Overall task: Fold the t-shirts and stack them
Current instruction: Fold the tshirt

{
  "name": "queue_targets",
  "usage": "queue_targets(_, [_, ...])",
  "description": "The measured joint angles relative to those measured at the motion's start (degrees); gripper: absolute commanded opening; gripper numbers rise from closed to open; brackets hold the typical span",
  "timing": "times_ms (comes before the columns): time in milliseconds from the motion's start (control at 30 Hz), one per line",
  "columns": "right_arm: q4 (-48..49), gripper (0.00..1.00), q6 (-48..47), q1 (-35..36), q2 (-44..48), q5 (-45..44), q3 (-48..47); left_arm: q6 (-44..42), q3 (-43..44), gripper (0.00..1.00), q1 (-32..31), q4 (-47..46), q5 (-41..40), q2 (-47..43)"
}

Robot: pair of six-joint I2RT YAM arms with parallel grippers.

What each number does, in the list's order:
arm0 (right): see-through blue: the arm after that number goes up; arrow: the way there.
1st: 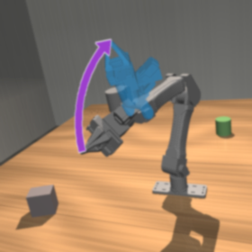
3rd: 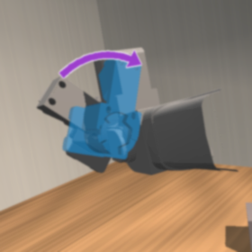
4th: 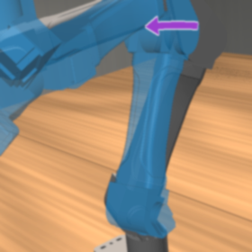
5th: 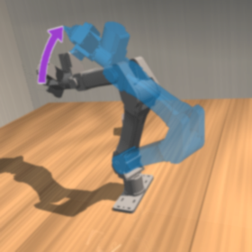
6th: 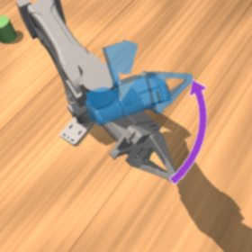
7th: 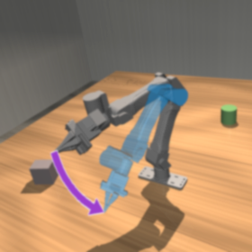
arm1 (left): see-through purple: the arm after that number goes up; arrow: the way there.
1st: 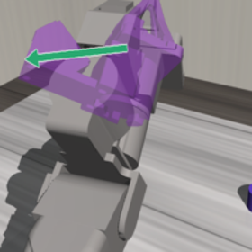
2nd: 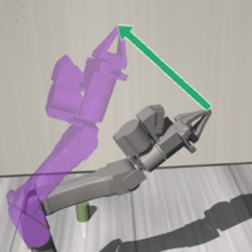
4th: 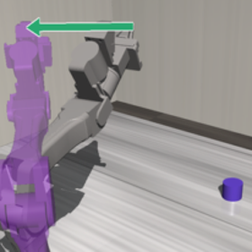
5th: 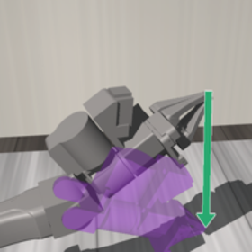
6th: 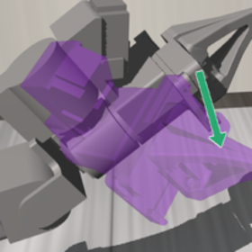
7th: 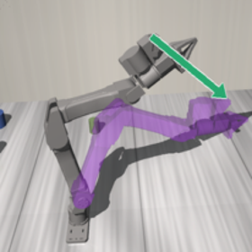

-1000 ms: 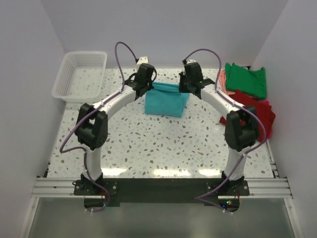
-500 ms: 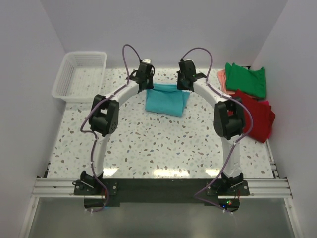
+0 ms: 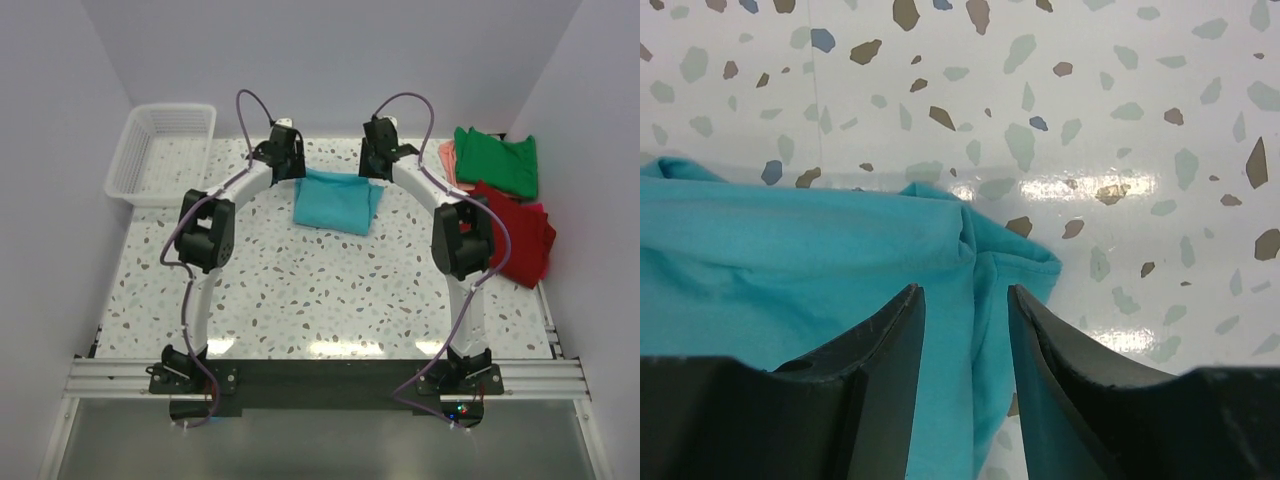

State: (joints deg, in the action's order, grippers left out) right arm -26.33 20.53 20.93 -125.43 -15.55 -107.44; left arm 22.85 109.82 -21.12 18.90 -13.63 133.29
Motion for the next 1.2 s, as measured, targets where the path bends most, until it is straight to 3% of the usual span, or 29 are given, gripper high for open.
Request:
queue_targets(467, [-0.1, 0.42, -0.4, 0.6, 3.7, 7.5, 8.4, 0.0, -13.2, 0.70, -2.1, -2.0, 11.9, -17.6])
queue_targets(833, [0.6, 0.40, -0.7, 4.7, 8.9, 12.5, 14.6, 0.3, -16.9, 0.54, -9.3, -2.6, 16.1, -15.5])
queue_targets(1200, [0.9, 0.38, -0.6, 4.8, 8.2, 15.5, 16.6, 0.5, -20.5, 0.52, -8.6, -2.8, 10.3, -11.8])
